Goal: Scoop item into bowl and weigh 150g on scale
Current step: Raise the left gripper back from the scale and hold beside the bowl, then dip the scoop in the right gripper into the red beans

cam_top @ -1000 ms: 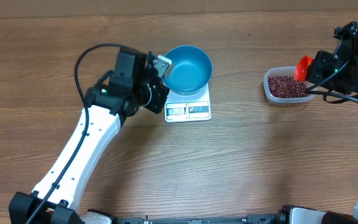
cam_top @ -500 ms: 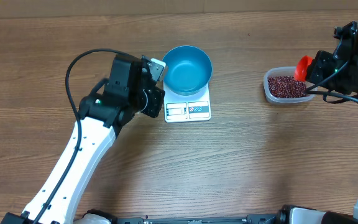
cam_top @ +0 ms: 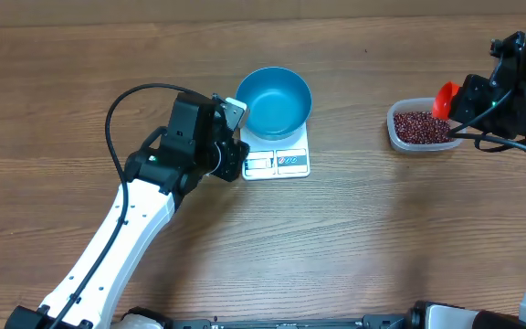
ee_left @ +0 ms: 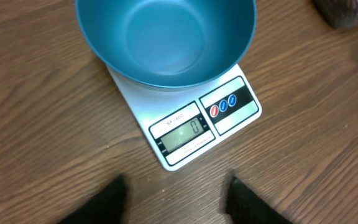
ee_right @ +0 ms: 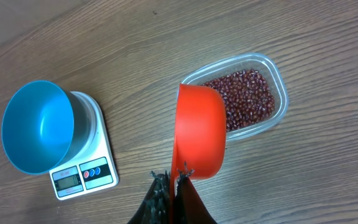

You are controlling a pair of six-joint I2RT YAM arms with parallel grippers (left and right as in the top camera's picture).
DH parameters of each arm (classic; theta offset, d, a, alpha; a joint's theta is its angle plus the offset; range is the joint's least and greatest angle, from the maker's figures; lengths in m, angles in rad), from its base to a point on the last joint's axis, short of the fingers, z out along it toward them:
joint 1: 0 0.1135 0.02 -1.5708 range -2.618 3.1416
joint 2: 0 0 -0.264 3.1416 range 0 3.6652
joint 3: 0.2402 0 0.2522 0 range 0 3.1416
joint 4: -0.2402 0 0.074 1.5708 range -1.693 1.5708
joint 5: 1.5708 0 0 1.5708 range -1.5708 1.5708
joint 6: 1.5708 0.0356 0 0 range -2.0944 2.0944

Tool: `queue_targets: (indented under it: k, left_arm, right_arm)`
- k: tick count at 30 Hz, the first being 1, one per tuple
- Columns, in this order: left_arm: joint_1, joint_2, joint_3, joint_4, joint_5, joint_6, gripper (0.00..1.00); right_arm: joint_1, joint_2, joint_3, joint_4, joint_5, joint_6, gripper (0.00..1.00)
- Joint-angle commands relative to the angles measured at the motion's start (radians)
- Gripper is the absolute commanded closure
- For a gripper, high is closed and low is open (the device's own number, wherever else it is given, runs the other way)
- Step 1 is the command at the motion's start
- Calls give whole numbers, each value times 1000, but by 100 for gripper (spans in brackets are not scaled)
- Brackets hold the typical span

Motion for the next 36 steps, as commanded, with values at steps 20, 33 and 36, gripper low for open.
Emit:
queue_targets:
  k: [20,33,36]
  left_arm:
    - [-6,-2,-2,-2,-39,-9,0]
    - [-6,-2,-2,-3,-39,-9,0]
    - [-6,-2,-2,-3,-39,-9,0]
  right_arm:
    - [1,-3,9,6,0,-4,96]
    - [1,-3,9,17,0,-4,96]
    - [1,-3,9,18,0,-5,96]
